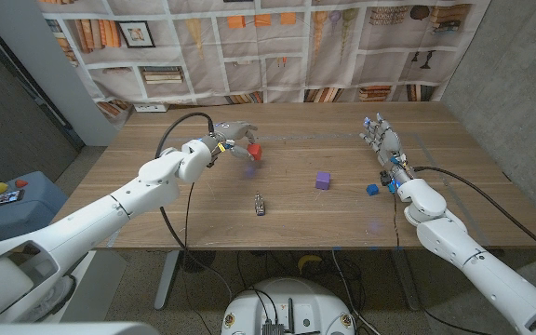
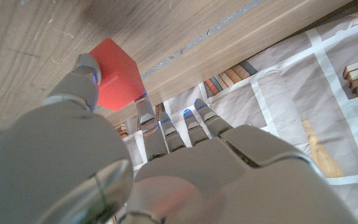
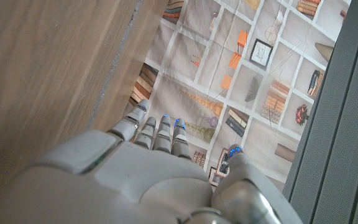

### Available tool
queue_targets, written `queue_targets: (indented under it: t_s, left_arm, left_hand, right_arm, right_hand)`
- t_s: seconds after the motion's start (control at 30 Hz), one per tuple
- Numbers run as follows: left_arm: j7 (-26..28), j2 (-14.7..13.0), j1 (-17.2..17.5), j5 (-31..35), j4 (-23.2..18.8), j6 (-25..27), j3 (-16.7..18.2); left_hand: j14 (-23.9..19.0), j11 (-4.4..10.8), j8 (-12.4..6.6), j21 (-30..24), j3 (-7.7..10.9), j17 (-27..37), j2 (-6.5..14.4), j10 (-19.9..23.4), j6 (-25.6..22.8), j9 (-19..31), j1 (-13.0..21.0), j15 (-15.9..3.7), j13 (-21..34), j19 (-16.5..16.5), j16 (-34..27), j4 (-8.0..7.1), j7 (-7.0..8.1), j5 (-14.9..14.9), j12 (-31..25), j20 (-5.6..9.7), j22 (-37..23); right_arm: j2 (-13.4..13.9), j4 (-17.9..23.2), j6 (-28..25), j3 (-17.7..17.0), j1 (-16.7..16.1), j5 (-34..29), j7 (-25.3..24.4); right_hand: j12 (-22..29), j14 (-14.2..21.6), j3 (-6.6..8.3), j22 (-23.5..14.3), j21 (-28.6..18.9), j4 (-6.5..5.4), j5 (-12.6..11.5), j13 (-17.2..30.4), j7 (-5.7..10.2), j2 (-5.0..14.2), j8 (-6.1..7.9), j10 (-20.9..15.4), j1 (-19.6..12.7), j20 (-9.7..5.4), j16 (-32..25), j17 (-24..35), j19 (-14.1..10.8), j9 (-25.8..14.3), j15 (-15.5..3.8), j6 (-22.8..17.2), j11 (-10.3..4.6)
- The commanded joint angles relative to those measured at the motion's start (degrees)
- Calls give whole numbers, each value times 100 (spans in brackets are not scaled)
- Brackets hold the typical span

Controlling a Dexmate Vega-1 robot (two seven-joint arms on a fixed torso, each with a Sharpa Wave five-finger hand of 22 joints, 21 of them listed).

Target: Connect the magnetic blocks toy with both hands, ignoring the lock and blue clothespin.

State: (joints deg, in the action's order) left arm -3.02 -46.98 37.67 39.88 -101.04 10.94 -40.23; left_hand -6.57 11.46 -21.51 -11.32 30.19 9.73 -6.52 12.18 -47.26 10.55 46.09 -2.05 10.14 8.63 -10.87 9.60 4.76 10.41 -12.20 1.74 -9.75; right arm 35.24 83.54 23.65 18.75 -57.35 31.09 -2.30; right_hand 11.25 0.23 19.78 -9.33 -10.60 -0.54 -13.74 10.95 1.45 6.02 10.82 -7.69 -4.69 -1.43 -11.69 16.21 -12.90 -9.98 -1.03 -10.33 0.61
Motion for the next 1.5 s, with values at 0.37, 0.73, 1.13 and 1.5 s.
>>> queue_targets:
  t_s: [0.37,0.73,1.13,1.5]
  left_arm:
    - [415,-34,595,-727,-691,459,566]
    - [612,-98,777,-939,-876,644,693]
    - [1102,111,983,-1551,-775,582,893]
    - [1511,232,1149,-1964,-764,522,1015]
  left_hand:
    - [-33,-34,31,-4,-57,18,111,109,-439,30,32,-347,9,65,33,-14,322,28,15,1,-15]
    - [-31,-32,54,8,-81,17,137,120,-460,32,36,-334,9,51,35,-16,314,33,29,-1,-16]
    - [-20,-24,72,18,-107,17,161,133,-496,34,38,-320,10,39,40,-17,306,37,41,-4,-17]
    - [-13,-42,101,29,-129,17,188,143,-503,36,42,-303,10,14,42,-19,307,42,51,-10,-18]
  right_arm:
    - [996,1138,-708,34,-424,-1981,-913]
    - [1632,1988,-1694,15,-564,-2794,-980]
    - [2314,3075,-3268,191,-321,-3368,-273]
    - [2695,3744,-4177,389,-77,-3525,310]
  right_hand:
    - [48,127,109,-15,-34,290,57,2,106,-75,61,-133,-327,-11,-67,-65,-100,-26,-42,-177,-37]
    - [19,113,161,-14,-15,559,117,9,189,-206,59,-78,-568,3,-44,-123,-100,-36,-34,-177,-66]
    - [-48,-56,319,-19,31,1059,277,30,257,-392,48,204,-1194,139,12,-219,66,-66,155,-47,-78]
    - [-68,-282,452,-20,29,1143,273,53,209,-562,75,490,-1722,362,46,-262,177,-107,461,119,28]
